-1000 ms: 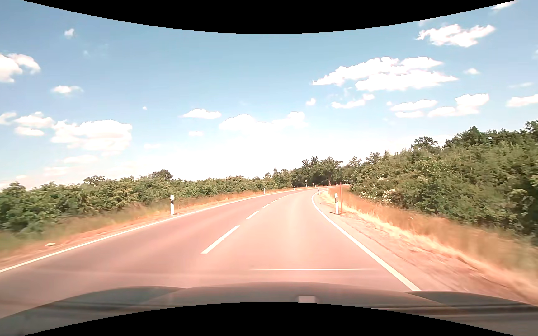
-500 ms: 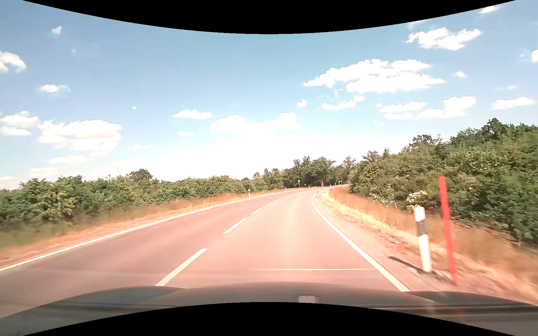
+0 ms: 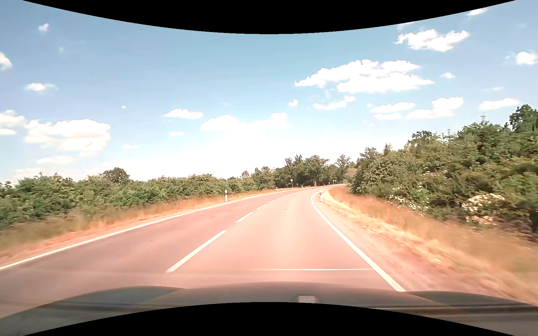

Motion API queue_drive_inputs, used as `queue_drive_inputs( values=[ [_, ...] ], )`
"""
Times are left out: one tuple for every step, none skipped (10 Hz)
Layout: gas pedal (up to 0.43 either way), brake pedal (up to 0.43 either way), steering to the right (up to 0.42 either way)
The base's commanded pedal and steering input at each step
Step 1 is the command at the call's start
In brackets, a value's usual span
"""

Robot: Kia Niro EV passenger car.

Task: Follow the waypoints while adhering to traffic rules and regulations

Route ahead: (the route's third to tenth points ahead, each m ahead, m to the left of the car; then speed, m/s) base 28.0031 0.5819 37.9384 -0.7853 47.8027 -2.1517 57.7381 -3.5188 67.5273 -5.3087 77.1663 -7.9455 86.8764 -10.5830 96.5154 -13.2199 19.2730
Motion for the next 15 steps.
queue_drive_inputs(
  values=[
    [0.197, 0.000, 0.017],
    [0.197, 0.000, 0.016],
    [0.197, 0.000, 0.016],
    [0.197, 0.000, 0.017],
    [0.197, 0.000, 0.016],
    [0.197, 0.000, 0.017],
    [0.197, 0.000, 0.017],
    [0.197, 0.000, 0.016],
    [0.197, 0.000, 0.017],
    [0.197, 0.000, 0.017],
    [0.177, 0.000, 0.017],
    [0.157, 0.000, 0.017],
    [0.130, 0.000, 0.016],
    [0.110, 0.000, 0.017],
    [0.110, 0.000, 0.017]
  ],
)
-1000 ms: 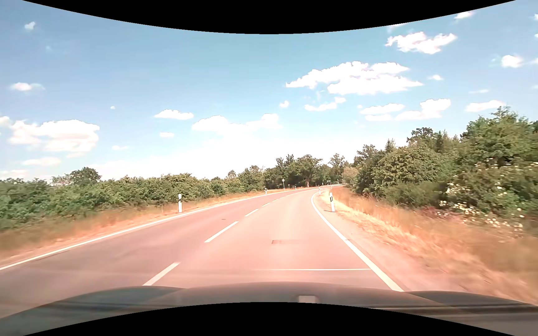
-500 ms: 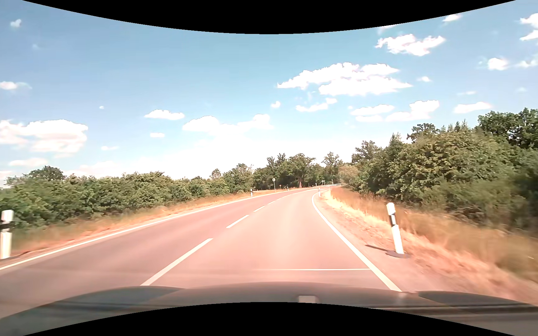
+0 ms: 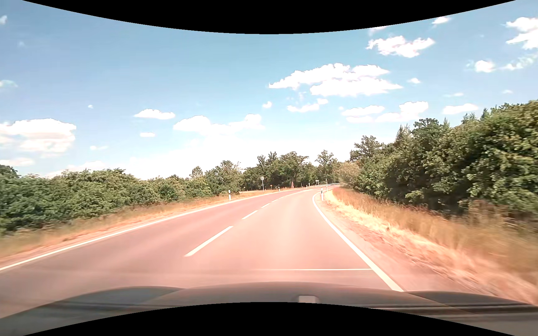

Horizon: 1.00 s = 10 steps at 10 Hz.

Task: Follow the waypoints while adhering to traffic rules and regulations

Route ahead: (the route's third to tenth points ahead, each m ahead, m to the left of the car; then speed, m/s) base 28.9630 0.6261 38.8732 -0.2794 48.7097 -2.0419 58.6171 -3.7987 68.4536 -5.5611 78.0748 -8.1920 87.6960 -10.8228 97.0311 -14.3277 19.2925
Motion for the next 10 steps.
queue_drive_inputs(
  values=[
    [0.110, 0.000, 0.016],
    [0.110, 0.000, 0.017],
    [0.098, 0.000, 0.016],
    [0.098, 0.000, 0.016],
    [0.098, 0.000, 0.017],
    [0.098, 0.000, 0.017],
    [0.098, 0.000, 0.017],
    [0.098, 0.000, 0.018],
    [0.098, 0.000, 0.018],
    [0.098, 0.000, 0.018]
  ],
)
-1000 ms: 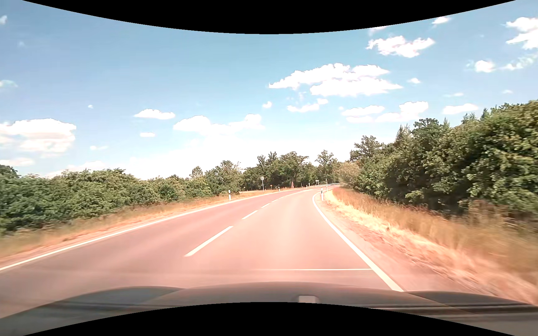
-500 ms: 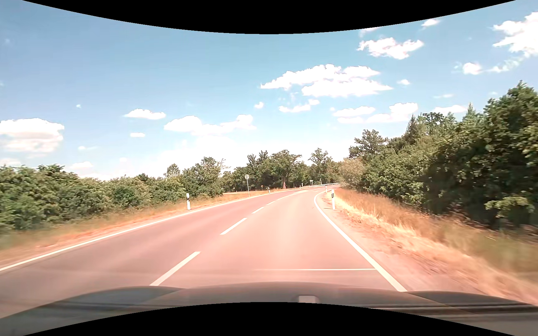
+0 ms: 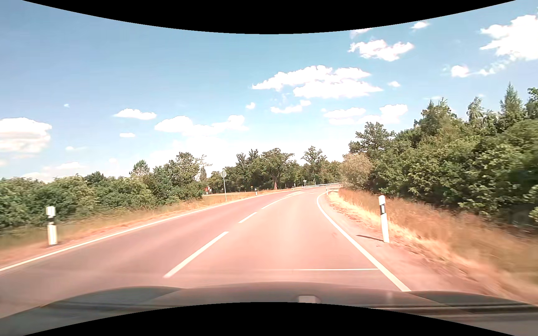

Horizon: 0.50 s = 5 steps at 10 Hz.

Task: Follow the waypoints while adhering to traffic rules and regulations

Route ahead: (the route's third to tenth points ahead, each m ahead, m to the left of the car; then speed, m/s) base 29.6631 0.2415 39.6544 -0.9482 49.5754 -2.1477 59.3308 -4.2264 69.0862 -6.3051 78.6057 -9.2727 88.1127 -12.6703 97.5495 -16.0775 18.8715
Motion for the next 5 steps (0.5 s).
queue_drive_inputs(
  values=[
    [0.098, 0.000, 0.019],
    [0.098, 0.000, 0.019],
    [0.098, 0.000, 0.019],
    [0.098, 0.000, 0.020],
    [0.098, 0.000, 0.021]
  ],
)
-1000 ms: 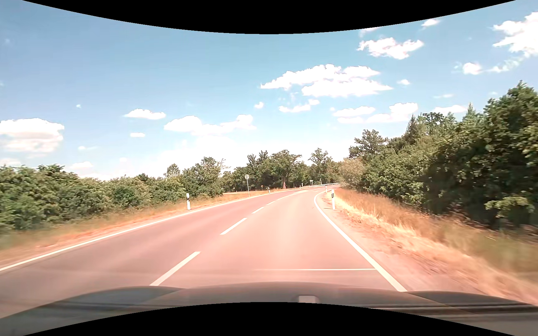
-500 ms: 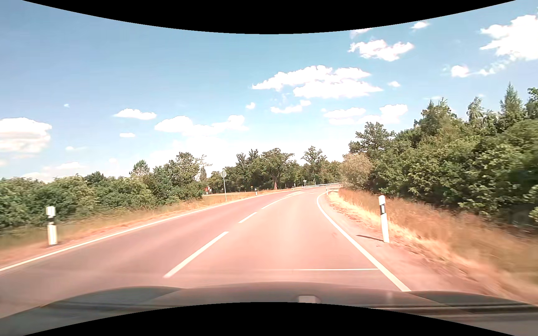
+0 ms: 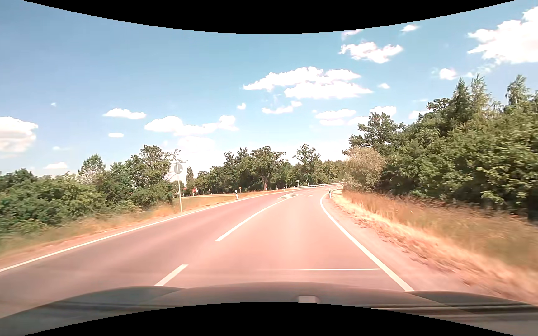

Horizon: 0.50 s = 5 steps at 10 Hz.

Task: Follow the waypoints while adhering to traffic rules and regulations

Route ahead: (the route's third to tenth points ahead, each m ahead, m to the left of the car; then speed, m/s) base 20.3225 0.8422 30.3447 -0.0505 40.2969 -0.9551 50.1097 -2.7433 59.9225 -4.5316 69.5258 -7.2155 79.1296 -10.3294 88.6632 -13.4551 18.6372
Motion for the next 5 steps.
queue_drive_inputs(
  values=[
    [0.098, 0.000, 0.021],
    [0.098, 0.000, 0.022],
    [0.098, 0.000, 0.022],
    [0.098, 0.000, 0.022],
    [0.098, 0.000, 0.022]
  ],
)
